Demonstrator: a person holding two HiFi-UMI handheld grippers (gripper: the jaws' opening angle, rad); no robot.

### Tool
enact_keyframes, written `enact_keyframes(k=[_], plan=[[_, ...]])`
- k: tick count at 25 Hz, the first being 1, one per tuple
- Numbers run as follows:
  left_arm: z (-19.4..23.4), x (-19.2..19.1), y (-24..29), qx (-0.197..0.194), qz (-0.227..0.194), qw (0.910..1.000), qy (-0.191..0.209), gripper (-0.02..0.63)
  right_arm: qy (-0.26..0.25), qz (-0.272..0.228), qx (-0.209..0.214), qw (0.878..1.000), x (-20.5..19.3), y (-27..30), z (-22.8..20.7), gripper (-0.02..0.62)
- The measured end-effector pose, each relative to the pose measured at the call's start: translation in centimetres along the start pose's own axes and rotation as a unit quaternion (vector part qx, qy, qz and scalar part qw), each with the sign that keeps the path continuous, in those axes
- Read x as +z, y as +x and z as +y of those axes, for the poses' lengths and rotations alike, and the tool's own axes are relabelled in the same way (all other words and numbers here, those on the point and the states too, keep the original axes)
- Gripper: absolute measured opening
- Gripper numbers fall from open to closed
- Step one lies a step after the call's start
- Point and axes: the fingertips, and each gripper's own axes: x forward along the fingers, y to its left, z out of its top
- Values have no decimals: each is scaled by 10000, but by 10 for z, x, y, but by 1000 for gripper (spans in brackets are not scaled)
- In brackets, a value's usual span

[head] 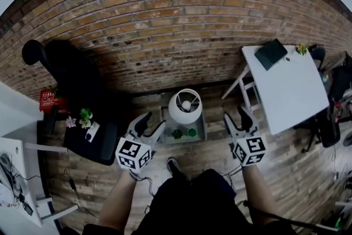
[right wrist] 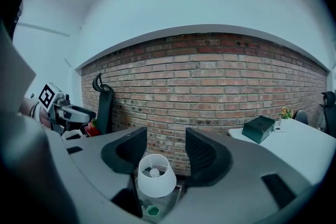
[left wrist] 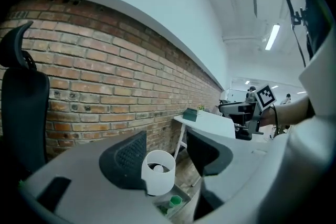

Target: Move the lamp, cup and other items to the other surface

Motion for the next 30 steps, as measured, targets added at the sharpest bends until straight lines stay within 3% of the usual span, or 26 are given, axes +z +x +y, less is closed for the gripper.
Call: enact_keyframes(k=[8,19,30], plan=[[23,-47,44,-228,635,9974,256,238,115,333,2,9994,-38,36,-26,233],[31,-56,104,176,999,9940,398,238,17,982,1252,9873,-97,105,-54,221],[33,-105,148,109,1827,9808,672,238,-722,1187,1803,9737,-121,148,-72,198]])
